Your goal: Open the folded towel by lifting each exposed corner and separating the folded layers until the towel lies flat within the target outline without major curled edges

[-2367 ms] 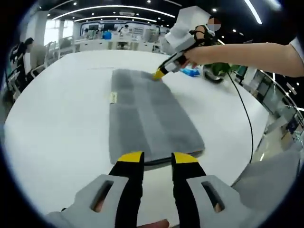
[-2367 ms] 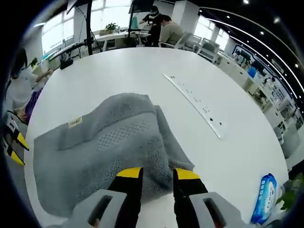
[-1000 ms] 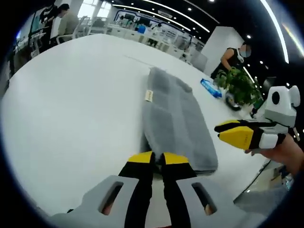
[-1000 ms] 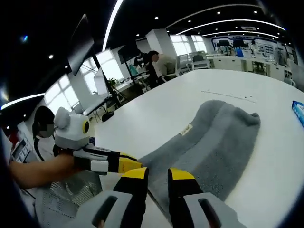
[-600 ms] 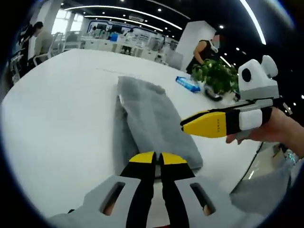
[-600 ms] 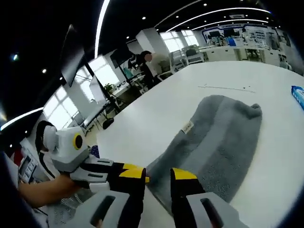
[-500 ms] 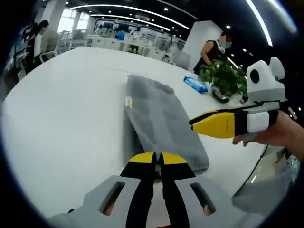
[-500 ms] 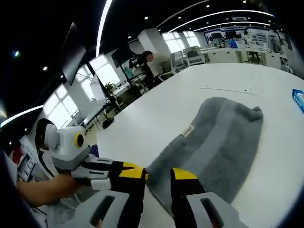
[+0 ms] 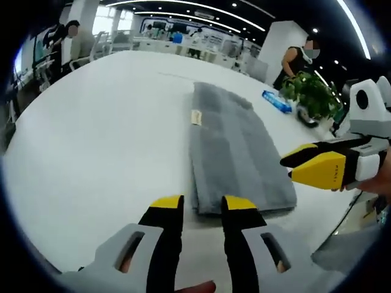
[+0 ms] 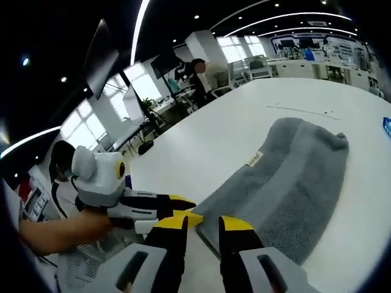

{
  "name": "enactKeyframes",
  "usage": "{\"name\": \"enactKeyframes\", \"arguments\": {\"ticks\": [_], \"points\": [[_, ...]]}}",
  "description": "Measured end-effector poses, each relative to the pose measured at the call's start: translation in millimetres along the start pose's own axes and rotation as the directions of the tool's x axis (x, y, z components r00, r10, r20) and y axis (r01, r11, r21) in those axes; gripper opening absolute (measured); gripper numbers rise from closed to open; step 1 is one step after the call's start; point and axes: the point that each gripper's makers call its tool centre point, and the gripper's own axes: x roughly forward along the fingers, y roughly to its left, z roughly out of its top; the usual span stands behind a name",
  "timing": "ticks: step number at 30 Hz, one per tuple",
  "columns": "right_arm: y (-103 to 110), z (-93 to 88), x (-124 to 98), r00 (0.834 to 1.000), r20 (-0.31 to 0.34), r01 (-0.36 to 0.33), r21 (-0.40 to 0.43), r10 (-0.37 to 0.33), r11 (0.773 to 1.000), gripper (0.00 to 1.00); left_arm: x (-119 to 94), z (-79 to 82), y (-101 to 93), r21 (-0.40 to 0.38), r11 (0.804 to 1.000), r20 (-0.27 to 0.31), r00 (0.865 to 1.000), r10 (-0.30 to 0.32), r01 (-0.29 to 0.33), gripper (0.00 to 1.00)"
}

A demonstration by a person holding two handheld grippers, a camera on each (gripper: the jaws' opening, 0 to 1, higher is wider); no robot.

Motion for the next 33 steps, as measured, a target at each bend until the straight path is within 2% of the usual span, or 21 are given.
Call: {"name": "enactKeyframes", "arguments": {"ticks": [2, 4, 6, 8, 12, 15, 17, 19, 22, 24, 28, 31, 33], "points": [[-0.8, -0.4, 0.6, 1.000, -0.001, 0.000, 0.001, 0.000, 1.000, 0.17, 0.7, -4.9, -3.1, -0.008, 1.000, -0.020, 1.000, -0.007, 0.007, 0.25], [-2.1, -1.1, 1.0, 1.000, -0.003, 0.003, 0.002, -0.003, 1.000, 0.17, 0.9, -8.4, -5.3, -0.005, 1.000, -0.033, 0.999, -0.018, 0.018, 0.20], [-2.4, -1.9, 1.1, 1.000, -0.004, 0.001, 0.005, -0.001, 1.000, 0.16, -1.7, -1.9, -6.8, -0.021, 0.999, -0.004, 1.000, -0.025, 0.025, 0.16], [-2.4, -3.6, 0.9, 1.000, -0.009, 0.003, 0.005, -0.003, 1.000, 0.15, -5.3, 4.8, -5.6, -0.003, 1.000, 0.029, 0.999, -0.021, 0.021, 0.11], [-4.4, -8.1, 1.3, 1.000, -0.027, 0.010, 0.004, -0.010, 1.000, 0.13, -6.1, 5.9, -9.4, -0.039, 0.998, 0.030, 0.998, -0.047, 0.049, 0.07], [-6.5, -5.0, 1.5, 1.000, -0.021, 0.019, 0.034, -0.018, 0.999, 0.15, -8.1, 13.4, -16.1, -0.018, 0.996, 0.055, 0.995, -0.082, 0.083, 0.06], [-7.6, -1.7, 2.0, 1.000, -0.015, 0.024, 0.045, -0.024, 0.999, 0.17, -9.7, 21.3, -28.7, 0.017, 0.991, 0.092, 0.986, -0.136, 0.135, 0.06], [-9.2, 3.6, 3.1, 1.000, -0.006, 0.027, 0.057, -0.027, 0.998, 0.19, -11.2, 26.5, -42.1, 0.065, 0.981, 0.109, 0.976, -0.190, 0.184, 0.06], [-13.8, 8.4, 5.2, 0.999, -0.009, 0.041, 0.086, -0.040, 0.996, 0.21, -11.9, 24.8, -56.9, 0.151, 0.966, 0.095, 0.969, -0.227, 0.211, 0.06], [-17.0, 8.8, 7.5, 0.998, -0.021, 0.053, 0.088, -0.051, 0.995, 0.22, -11.6, 25.3, -67.8, 0.218, 0.947, 0.096, 0.961, -0.260, 0.235, 0.06], [-22.0, 6.8, 13.4, 0.997, -0.044, 0.073, 0.073, -0.070, 0.995, 0.23, -12.6, 23.4, -80.7, 0.254, 0.929, 0.085, 0.950, -0.300, 0.270, 0.06], [-24.7, 5.4, 19.2, 0.996, -0.054, 0.082, 0.086, -0.077, 0.993, 0.22, -13.2, 22.8, -90.0, 0.299, 0.905, 0.077, 0.937, -0.339, 0.303, 0.06], [-28.2, 4.1, 22.6, 0.994, -0.070, 0.094, 0.088, -0.088, 0.992, 0.21, -13.4, 19.0, -95.5, 0.332, 0.891, 0.058, 0.936, -0.346, 0.309, 0.06]]}}
